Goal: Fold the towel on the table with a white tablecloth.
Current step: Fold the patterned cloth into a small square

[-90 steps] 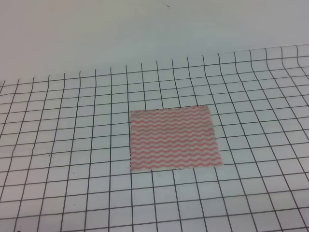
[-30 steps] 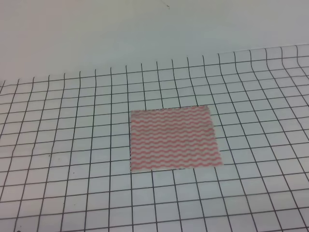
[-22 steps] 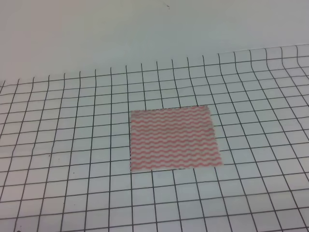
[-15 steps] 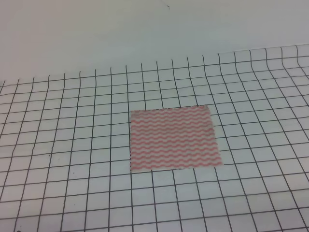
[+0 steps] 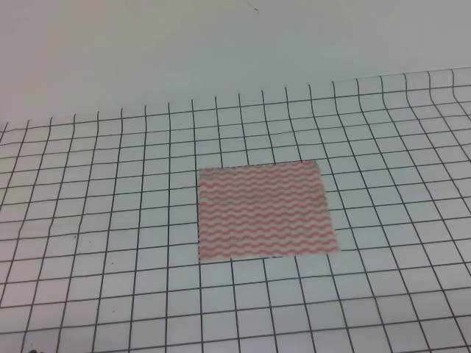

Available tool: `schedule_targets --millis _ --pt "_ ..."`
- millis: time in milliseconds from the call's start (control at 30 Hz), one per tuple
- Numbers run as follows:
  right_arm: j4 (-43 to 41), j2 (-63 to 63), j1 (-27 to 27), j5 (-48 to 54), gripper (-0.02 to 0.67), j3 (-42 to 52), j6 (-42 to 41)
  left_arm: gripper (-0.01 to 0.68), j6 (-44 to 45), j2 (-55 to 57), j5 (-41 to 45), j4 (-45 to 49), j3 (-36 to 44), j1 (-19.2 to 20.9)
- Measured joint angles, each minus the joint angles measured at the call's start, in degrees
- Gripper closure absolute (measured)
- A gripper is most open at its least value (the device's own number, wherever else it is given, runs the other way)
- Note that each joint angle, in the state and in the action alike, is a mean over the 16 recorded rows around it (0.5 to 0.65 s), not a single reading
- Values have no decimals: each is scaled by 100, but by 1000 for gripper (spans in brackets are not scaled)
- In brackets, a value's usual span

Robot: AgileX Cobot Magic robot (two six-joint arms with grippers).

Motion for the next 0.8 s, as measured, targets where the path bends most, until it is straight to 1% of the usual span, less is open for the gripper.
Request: schedule_targets --millis 133,400,500,633,800 --pt "5 0 0 -59 650 0 -3 673 0 0 0 -1169 0 0" --pt "22 0 0 -51 650 0 -1 673 -4 -9 -83 -4375 12 0" --pt "348 -23 0 -35 651 36 56 673 -8 -9 -148 -5301 12 0" --pt "1146 -46 -1 -202 651 69 218 673 -15 -9 -235 -6098 12 0" --pt "2263 -69 -1 -734 651 102 1098 673 -22 -9 -323 -6385 12 0"
